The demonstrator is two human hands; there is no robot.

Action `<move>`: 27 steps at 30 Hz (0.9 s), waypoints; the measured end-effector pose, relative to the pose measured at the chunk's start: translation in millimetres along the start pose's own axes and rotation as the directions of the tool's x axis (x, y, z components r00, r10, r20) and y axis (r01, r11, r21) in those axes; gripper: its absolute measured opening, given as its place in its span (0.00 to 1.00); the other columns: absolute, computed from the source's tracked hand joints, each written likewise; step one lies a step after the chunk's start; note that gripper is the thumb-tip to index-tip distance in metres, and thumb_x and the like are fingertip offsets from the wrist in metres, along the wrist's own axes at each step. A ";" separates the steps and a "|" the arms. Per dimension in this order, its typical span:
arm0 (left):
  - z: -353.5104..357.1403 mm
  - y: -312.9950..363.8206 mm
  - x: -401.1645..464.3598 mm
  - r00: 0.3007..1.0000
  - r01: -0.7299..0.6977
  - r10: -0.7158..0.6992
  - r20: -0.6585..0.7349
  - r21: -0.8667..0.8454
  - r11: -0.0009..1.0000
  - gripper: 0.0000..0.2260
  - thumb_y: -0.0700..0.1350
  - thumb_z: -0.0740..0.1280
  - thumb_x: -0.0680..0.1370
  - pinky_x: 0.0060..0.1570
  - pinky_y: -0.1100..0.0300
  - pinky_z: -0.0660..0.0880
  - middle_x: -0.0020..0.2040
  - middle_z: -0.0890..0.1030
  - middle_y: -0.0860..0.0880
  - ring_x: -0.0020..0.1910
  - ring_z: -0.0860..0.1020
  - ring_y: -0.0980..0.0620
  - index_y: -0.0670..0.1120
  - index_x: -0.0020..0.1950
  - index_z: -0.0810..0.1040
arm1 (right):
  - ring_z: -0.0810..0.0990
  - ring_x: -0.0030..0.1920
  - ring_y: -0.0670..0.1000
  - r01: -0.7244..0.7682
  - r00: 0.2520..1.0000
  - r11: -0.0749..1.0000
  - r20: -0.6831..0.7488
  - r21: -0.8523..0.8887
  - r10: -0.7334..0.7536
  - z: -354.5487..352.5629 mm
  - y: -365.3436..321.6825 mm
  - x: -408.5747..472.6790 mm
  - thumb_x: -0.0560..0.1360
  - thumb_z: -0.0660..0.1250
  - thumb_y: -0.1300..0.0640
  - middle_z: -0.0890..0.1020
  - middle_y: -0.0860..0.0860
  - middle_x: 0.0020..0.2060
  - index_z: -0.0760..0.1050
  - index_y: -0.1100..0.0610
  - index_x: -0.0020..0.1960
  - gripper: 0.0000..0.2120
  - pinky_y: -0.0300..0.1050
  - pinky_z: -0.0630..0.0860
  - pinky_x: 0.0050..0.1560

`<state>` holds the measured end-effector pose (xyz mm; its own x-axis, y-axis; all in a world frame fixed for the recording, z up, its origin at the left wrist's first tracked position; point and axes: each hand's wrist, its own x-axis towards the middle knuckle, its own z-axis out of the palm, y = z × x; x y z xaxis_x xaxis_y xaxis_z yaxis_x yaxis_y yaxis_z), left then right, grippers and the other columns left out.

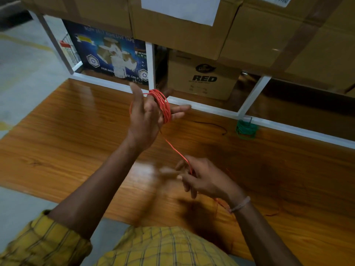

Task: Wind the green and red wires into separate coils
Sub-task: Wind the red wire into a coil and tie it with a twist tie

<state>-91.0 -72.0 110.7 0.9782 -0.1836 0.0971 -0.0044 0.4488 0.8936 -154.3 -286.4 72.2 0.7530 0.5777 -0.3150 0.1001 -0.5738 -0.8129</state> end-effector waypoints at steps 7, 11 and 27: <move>-29.2 -27.9 -0.9 0.999 0.010 -0.034 0.010 0.834 0.552 0.46 0.82 0.45 0.74 0.72 0.43 0.72 0.74 0.75 0.40 0.70 0.79 0.47 0.56 0.85 0.47 | 0.83 0.33 0.56 0.072 0.976 0.992 0.198 0.108 -0.092 -45.6 -22.0 -33.8 0.80 0.74 0.57 0.84 0.58 0.36 0.79 0.53 0.65 0.14 0.48 0.80 0.35; -32.0 -31.4 -10.0 0.985 -0.056 -0.138 0.107 0.942 0.331 0.44 0.79 0.42 0.77 0.55 0.55 0.78 0.58 0.82 0.45 0.51 0.82 0.57 0.47 0.78 0.59 | 0.77 0.33 0.56 0.086 0.989 0.979 0.105 0.185 -0.107 -71.1 -21.5 -40.0 0.80 0.73 0.58 0.77 0.63 0.37 0.80 0.53 0.60 0.09 0.47 0.77 0.31; 14.0 -1.0 -32.5 0.640 0.270 -0.312 0.702 0.175 0.947 0.55 0.79 0.51 0.75 0.25 0.58 0.64 0.65 0.74 0.31 0.28 0.66 0.45 0.31 0.79 0.59 | 0.78 0.40 0.49 0.126 0.830 0.962 -0.557 0.244 0.032 -73.9 24.2 25.0 0.82 0.70 0.48 0.83 0.61 0.43 0.82 0.56 0.52 0.11 0.46 0.77 0.41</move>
<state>-125.7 -78.8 112.8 0.4812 -0.8719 0.0909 0.2233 0.2222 0.9491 -85.0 -328.8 80.9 0.9903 0.1381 -0.0148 0.0329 -0.3371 -0.9409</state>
